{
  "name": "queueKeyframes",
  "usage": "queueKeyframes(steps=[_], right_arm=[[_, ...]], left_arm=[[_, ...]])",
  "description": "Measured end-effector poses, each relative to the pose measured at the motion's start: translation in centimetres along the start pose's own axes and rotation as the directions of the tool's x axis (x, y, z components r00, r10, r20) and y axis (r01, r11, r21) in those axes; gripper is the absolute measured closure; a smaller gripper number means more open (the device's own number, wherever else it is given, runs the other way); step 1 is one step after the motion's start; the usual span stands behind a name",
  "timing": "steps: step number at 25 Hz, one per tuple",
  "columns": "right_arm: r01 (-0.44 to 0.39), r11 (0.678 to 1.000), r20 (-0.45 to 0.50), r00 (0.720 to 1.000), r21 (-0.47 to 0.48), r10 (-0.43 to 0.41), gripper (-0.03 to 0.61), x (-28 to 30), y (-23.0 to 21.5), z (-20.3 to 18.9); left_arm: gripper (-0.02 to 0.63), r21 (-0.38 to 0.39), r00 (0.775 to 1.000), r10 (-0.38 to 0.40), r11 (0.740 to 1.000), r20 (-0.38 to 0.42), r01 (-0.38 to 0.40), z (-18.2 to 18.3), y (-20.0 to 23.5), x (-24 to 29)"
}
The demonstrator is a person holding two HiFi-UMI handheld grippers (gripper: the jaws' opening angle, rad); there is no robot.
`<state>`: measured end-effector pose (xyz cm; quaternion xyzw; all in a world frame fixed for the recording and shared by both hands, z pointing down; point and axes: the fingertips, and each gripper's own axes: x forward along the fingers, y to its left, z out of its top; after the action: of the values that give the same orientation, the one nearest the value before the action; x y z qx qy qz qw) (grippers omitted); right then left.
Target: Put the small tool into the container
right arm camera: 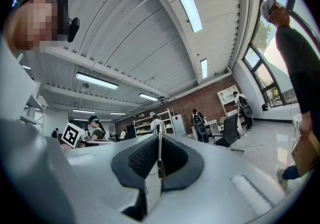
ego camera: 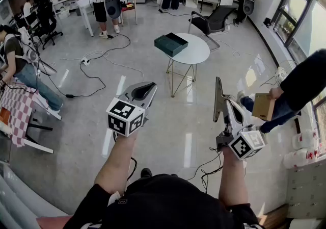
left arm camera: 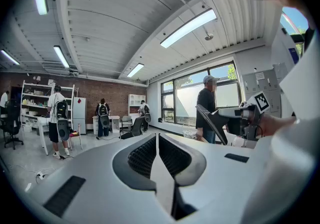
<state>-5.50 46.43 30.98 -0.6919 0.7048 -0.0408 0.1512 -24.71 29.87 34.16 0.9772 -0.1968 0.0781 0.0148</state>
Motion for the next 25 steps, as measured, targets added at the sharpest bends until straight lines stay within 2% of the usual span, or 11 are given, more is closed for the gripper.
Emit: queueKeyframes(steps=[11,18,25], right_arm=[[0.004,1.0,0.009,1.0,0.013,-0.005,0.568,-0.4,-3.8,1.0],[-0.036,0.997,0.023,0.999,0.071,0.034,0.566,-1.5,-6.4,1.2],[-0.025,0.992,-0.028,0.999,0.123,0.029,0.566,-0.4,-8.6,-1.1]], left_arm=[[0.592,0.001,1.0,-0.013,1.0,-0.001,0.013,0.8,-1.9,3.9],[0.591,0.017,1.0,-0.022,1.0,-0.019,0.022,0.3,-4.2,6.1],[0.591,-0.023,0.999,-0.028,0.999,-0.045,0.027,-1.8,-3.4,9.2]])
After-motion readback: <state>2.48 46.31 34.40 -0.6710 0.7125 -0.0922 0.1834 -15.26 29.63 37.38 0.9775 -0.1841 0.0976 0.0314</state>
